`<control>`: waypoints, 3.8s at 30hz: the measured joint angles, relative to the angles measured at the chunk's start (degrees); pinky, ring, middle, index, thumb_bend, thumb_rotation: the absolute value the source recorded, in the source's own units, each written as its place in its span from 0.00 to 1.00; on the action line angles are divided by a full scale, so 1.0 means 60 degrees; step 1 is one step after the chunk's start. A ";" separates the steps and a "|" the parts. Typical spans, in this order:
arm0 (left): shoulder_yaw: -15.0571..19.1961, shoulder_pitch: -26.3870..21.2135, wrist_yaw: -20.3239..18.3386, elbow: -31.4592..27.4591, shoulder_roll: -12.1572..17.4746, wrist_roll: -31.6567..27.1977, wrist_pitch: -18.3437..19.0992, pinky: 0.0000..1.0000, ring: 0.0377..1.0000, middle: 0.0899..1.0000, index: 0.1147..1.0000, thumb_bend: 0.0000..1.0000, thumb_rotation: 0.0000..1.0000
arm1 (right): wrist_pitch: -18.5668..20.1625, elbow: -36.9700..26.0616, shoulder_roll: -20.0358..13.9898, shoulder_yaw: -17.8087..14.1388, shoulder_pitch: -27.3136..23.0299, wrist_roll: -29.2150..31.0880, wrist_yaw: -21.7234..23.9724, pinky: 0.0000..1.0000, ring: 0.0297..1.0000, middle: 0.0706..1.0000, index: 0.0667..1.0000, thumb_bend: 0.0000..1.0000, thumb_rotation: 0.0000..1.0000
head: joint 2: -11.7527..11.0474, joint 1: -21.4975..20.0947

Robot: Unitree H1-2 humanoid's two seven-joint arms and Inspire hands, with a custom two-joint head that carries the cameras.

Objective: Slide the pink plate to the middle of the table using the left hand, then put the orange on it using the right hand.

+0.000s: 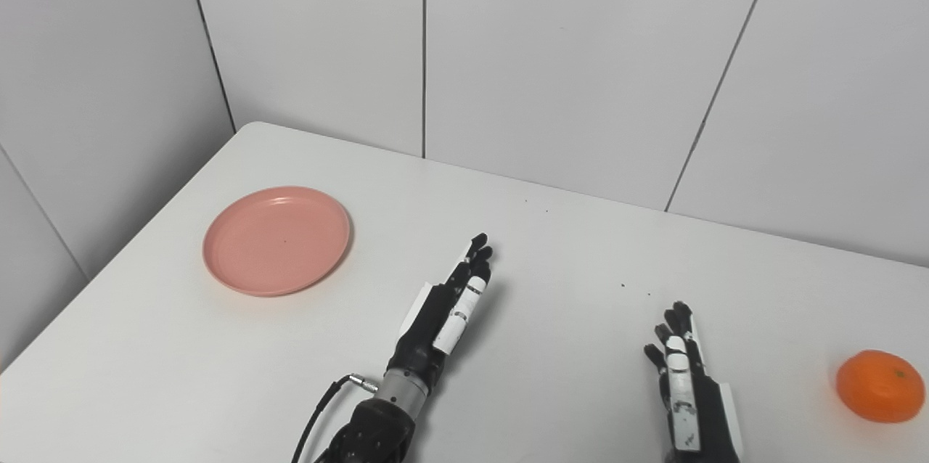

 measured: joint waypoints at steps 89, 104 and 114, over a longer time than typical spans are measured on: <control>0.4788 -0.1799 -0.0598 -0.2599 0.3537 -0.2609 0.2624 0.94 0.94 0.94 0.91 0.37 1.00 | 0.0020 0.0024 -0.0026 -0.0051 -0.0024 0.0363 0.0157 1.00 1.00 1.00 1.00 0.12 1.00 | -0.0308 0.0879; 0.5306 -0.1320 -0.0538 -0.2598 0.3930 -0.3040 0.3044 0.95 0.95 0.95 0.93 0.34 1.00 | 0.0136 -0.0146 -0.0031 -0.0066 0.0083 0.0424 0.0161 1.00 1.00 1.00 1.00 0.12 1.00 | -0.0205 0.0952; 0.5710 -0.1146 -0.0519 -0.2298 0.4003 -0.3409 0.3048 0.94 0.93 0.93 0.92 0.31 1.00 | 0.0425 -0.0365 -0.0054 -0.0070 0.0123 0.0386 0.0158 1.00 1.00 1.00 1.00 0.12 1.00 | -0.0132 0.1055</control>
